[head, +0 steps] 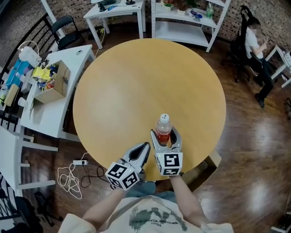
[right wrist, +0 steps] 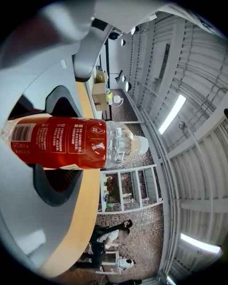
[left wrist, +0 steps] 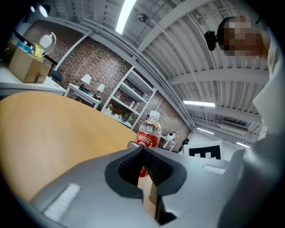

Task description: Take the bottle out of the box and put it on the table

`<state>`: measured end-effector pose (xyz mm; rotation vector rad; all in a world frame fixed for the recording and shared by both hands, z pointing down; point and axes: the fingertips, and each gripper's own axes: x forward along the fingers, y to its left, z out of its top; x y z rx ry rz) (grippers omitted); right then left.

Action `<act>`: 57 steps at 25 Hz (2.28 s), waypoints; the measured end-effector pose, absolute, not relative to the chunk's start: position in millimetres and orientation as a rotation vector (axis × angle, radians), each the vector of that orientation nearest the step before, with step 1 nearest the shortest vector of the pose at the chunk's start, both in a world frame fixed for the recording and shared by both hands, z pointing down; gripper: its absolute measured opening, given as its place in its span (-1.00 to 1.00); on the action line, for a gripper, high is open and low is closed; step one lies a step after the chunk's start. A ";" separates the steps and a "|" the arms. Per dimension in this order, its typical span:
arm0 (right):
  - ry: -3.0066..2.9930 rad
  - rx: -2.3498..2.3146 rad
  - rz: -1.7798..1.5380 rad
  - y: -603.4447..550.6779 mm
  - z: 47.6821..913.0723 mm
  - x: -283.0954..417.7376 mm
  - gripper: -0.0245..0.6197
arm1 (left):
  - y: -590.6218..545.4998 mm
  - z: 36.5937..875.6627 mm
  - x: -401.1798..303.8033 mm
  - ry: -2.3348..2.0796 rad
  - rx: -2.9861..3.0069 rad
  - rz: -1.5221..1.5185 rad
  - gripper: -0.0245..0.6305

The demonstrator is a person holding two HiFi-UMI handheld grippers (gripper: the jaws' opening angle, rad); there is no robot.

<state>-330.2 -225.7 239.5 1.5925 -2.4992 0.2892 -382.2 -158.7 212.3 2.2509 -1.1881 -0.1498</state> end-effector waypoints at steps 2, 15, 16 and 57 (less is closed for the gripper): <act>-2.486 1.600 0.274 -231.3 245.3 -337.4 0.00 | -160.4 217.3 -392.2 -1.200 2.232 -0.144 -0.93; -2.488 1.630 0.161 -206.0 245.8 -335.2 0.03 | -161.2 235.0 -386.0 -1.173 2.234 -0.101 -0.93; -2.490 1.612 0.153 -202.7 246.5 -335.0 0.03 | -158.3 236.2 -384.0 -1.174 2.231 -0.100 -0.93; -2.257 1.948 0.269 -42.3 185.5 -171.7 -0.92 | -60.6 189.7 -198.5 -0.610 2.703 -0.022 -0.93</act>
